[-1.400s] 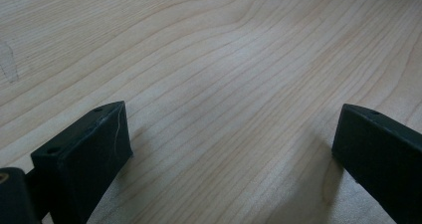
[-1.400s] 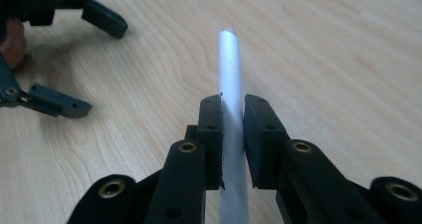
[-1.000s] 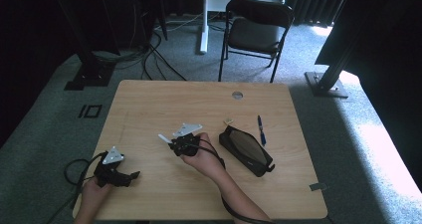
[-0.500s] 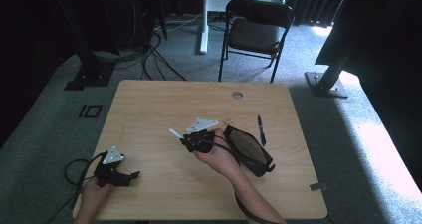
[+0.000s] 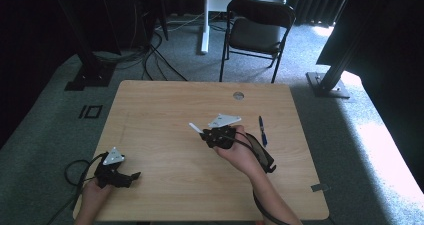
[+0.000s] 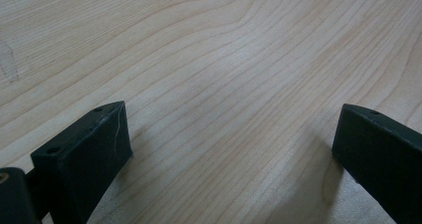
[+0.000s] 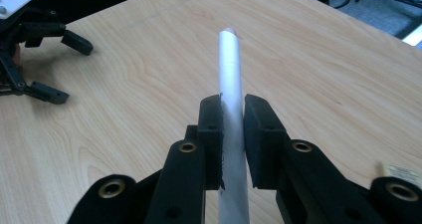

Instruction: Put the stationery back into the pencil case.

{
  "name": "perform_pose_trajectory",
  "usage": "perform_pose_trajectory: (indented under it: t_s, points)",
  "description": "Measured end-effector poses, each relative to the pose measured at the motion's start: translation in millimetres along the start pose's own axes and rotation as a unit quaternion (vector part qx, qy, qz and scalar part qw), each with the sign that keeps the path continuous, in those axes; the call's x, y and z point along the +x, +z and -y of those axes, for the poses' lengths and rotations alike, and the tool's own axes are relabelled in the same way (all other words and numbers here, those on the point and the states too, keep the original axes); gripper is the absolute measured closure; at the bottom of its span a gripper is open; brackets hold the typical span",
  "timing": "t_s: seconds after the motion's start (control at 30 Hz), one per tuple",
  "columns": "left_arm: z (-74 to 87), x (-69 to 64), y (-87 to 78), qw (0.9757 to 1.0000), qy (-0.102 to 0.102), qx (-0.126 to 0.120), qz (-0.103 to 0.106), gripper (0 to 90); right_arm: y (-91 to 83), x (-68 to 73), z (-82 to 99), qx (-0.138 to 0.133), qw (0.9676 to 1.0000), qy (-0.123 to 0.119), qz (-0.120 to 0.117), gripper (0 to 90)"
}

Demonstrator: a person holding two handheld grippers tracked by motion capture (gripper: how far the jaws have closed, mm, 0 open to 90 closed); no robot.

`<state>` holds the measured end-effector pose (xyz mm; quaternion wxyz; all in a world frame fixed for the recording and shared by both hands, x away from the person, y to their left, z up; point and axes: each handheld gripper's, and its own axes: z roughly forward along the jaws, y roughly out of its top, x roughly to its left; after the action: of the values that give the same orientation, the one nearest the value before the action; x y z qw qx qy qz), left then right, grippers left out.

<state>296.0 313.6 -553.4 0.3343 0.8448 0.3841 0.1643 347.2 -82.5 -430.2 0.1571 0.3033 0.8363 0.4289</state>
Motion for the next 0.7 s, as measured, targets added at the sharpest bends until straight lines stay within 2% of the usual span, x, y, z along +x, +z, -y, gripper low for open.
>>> perform_pose_trajectory:
  t_s: [0.4, 0.7]
  points:
    - [0.0, 0.0, 0.0, 1.0, 0.0, 0.0, 0.0, 2.2, -25.2, -24.3, 14.9, 0.004, 0.9998, 0.009, 0.016, 78.6]
    - [0.0, 0.0, 0.0, 1.0, 0.0, 0.0, 0.0, 2.2, -40.7, -45.6, 29.1, 0.008, 0.9991, 0.02, 0.037, 78.6]
